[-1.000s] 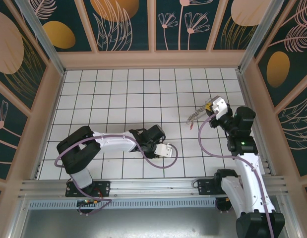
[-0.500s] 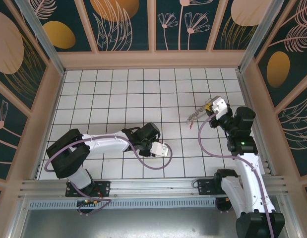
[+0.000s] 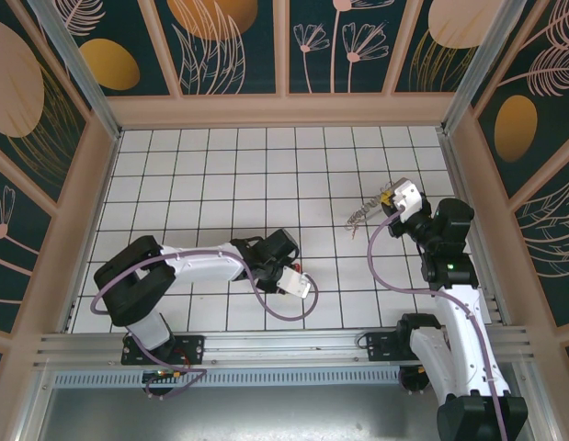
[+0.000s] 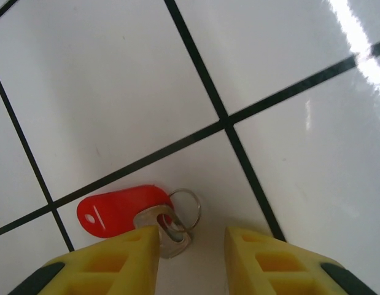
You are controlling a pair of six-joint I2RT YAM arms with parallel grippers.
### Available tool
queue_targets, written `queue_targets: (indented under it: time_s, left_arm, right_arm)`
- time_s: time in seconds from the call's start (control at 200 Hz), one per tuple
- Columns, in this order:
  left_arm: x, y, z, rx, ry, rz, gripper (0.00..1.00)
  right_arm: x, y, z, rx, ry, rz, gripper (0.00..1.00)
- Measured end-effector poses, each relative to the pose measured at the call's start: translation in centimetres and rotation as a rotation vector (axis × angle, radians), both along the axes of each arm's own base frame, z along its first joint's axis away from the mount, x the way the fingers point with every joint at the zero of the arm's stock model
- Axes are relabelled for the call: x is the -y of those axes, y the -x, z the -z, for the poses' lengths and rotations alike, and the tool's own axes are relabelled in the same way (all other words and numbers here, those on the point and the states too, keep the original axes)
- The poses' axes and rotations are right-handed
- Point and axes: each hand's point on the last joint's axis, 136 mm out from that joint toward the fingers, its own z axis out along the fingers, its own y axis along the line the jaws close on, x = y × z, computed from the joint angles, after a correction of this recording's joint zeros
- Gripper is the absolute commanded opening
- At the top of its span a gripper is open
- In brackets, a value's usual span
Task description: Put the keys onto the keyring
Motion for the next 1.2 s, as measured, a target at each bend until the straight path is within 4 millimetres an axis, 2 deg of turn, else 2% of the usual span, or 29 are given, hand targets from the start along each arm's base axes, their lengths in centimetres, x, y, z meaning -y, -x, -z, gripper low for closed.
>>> queue_targets:
  time_s: [0.2,0.41,0.741,1.201]
  left_arm:
    - [0.3,-1.1,0.3,0.048,-0.032,0.022,0.31]
    - [0.4,-1.0,0.3,0.053,-0.032,0.049,0.30]
    - [0.6,-0.7,0.2,0.041,-0.017,0.063,0.22]
    - [0.9,-0.5,0.1,0.030,-0.001,0.071,0.19]
  right_arm:
    - [0.0,0.0,0.0,0.000,0.000,0.000,0.00]
    - [0.0,0.0,0.0,0.000,0.000,0.000,0.00]
    - [0.0,0.1,-0.2,0.006,0.000,0.001,0.00]
    - [0.0,0.1,-0.2,0.006,0.000,0.001,0.00]
